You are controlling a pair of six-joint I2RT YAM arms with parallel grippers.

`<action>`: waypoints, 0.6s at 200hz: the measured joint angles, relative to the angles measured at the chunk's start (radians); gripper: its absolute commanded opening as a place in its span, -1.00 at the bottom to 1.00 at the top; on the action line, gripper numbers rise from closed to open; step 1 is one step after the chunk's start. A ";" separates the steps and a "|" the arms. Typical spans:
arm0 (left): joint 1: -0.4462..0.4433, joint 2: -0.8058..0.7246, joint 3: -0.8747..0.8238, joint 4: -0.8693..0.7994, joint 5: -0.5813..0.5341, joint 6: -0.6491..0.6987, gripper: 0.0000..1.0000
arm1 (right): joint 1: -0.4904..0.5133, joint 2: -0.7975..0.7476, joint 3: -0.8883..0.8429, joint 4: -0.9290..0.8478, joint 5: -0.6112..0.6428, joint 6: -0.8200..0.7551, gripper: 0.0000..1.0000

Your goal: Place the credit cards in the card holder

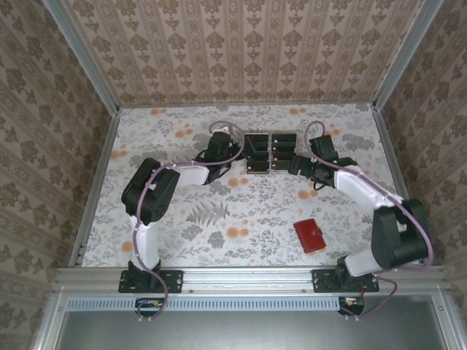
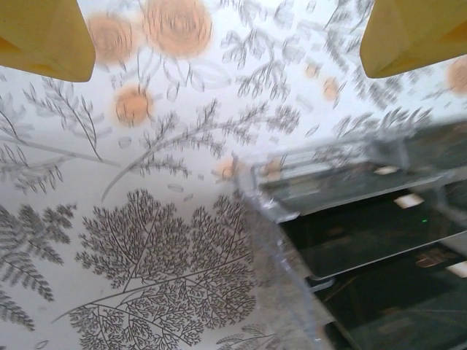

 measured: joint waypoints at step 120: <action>0.095 -0.446 -0.293 -0.077 -0.067 -0.014 0.99 | 0.172 -0.410 -0.338 -0.351 0.019 0.208 0.79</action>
